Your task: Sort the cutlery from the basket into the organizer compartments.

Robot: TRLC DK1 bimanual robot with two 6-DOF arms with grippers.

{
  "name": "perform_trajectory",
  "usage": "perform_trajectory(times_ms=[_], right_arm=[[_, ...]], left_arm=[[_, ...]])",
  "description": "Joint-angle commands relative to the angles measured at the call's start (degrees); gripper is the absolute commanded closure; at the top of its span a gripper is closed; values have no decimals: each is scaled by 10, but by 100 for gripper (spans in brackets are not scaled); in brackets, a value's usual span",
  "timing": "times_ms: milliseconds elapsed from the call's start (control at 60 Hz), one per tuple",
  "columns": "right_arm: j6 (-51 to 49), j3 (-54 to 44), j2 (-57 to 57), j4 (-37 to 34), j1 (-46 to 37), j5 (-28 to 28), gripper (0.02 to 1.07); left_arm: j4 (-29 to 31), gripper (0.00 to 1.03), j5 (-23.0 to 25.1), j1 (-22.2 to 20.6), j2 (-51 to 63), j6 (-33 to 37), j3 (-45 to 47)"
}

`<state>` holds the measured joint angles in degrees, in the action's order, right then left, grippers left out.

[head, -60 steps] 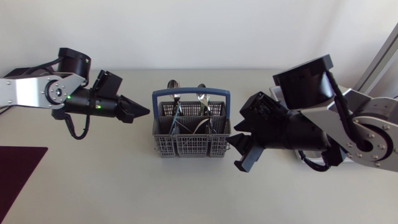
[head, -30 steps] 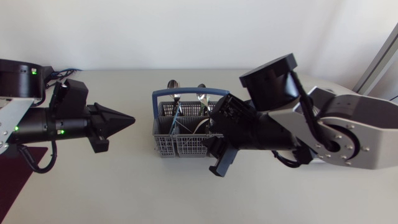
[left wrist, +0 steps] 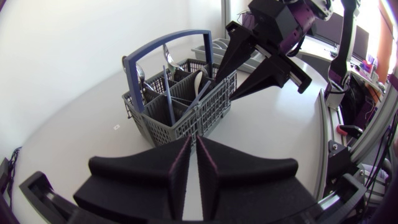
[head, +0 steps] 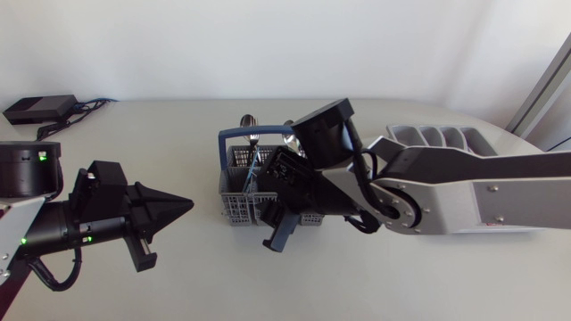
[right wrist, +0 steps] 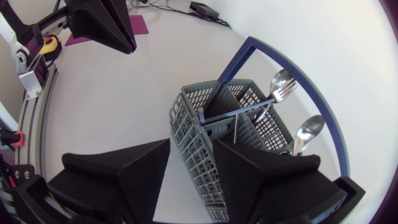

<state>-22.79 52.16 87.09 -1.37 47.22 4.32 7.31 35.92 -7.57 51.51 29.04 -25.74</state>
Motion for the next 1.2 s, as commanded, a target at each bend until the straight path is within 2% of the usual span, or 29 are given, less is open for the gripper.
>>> perform_trajectory(times_ms=[0,217,417,733,1183], right_arm=[[-16,25,26,12,9,-7,55],[-19,47,62,35,11,-10,58],[-24,57,84,49,9,-10,80],[-27,67,96,52,9,-10,93],[-26,76,119,58,10,-10,97]], left_arm=[[-14,94,-2,-2,-7,18,18],[-33,93,-2,-2,-6,19,28],[-49,93,-2,-3,-4,20,34],[-62,93,-2,-4,-2,20,44],[-65,93,-2,-10,-2,19,53]])
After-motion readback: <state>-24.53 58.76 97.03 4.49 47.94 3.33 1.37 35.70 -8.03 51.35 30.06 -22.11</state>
